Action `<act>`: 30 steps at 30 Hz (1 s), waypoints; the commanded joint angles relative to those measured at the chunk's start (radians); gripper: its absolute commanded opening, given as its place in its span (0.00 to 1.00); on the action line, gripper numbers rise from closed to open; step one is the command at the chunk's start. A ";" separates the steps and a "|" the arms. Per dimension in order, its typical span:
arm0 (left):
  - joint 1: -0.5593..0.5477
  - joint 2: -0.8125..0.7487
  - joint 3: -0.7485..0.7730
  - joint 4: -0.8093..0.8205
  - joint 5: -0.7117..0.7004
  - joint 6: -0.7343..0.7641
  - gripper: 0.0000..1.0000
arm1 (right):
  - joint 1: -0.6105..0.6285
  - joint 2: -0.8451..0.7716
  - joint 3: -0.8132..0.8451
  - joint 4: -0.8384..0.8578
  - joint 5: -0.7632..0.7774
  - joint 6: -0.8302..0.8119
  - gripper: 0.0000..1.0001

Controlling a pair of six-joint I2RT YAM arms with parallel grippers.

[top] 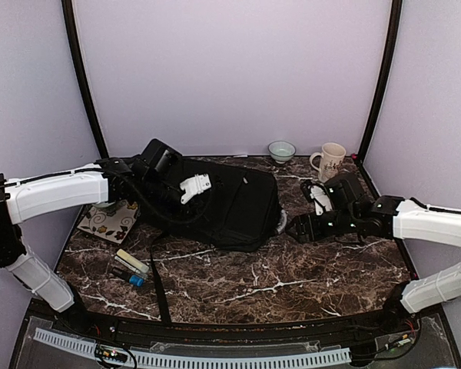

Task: Pack the student bag
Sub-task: Adjust the student bag at the center of the board, then pick up the student bag from the center of the board.

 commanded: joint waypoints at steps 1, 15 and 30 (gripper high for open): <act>0.018 0.030 0.021 -0.171 0.060 0.288 0.57 | -0.002 -0.035 -0.012 0.004 0.022 0.037 0.85; 0.035 0.151 -0.027 -0.119 -0.058 0.526 0.61 | -0.002 -0.044 -0.002 -0.019 0.032 0.031 0.85; 0.038 0.172 -0.154 0.249 -0.309 0.696 0.59 | -0.002 -0.108 -0.039 -0.029 0.044 0.065 0.85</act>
